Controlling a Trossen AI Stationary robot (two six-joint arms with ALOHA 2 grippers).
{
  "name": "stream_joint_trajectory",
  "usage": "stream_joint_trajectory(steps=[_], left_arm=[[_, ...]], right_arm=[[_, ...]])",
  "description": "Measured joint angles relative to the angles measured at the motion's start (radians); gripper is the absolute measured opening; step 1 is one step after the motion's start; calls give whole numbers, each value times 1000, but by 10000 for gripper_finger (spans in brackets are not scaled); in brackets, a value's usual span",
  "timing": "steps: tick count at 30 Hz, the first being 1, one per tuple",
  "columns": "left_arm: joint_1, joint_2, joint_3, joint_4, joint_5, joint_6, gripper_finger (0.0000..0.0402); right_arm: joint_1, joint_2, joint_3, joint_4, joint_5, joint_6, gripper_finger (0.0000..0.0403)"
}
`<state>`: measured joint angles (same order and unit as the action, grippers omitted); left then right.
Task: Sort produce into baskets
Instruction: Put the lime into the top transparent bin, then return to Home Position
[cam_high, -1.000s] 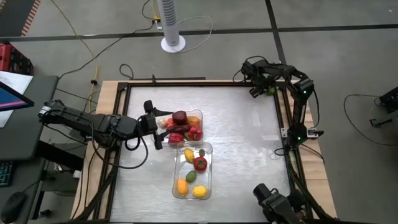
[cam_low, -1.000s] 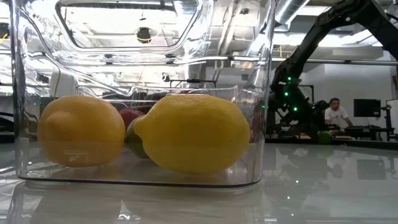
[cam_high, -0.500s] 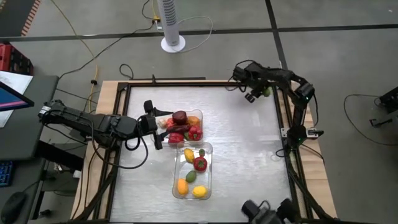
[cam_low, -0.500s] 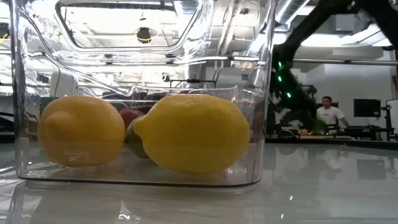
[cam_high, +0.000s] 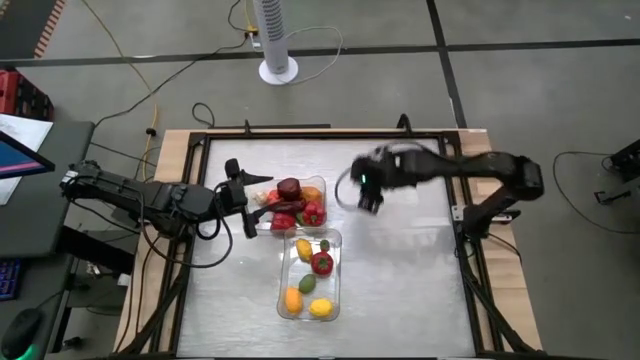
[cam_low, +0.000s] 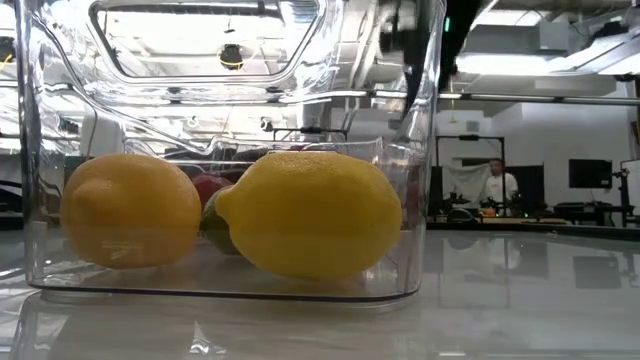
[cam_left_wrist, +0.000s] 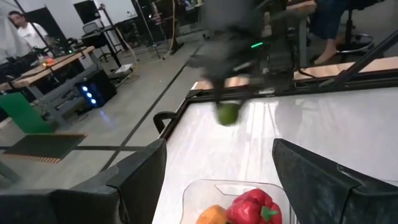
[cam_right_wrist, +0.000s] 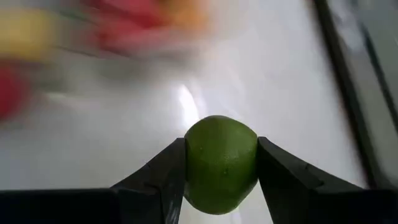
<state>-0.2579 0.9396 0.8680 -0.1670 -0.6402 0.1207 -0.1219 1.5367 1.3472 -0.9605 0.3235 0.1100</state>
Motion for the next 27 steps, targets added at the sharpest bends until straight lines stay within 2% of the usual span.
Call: stream_joint_trajectory(steps=[3, 6, 12, 18, 25, 27], left_arm=[[0, 3, 0, 0, 0, -2, 280], [0, 5, 0, -2, 1, -3, 280], [0, 4, 0, 0, 1, -12, 280], [0, 5, 0, 1, 3, -16, 280], [0, 4, 0, 0, 2, -16, 280], [0, 4, 0, 0, 2, -15, 280]], right_arm=[[159, -18, 0, 123, -75, -56, 204], [295, -12, 0, 226, -98, -110, 205], [453, 44, 0, 361, -96, -214, 205], [453, 127, -1, 497, -97, -249, 218], [392, 153, -1, 519, -215, -213, 277], [389, 143, 0, 524, -221, -207, 293]])
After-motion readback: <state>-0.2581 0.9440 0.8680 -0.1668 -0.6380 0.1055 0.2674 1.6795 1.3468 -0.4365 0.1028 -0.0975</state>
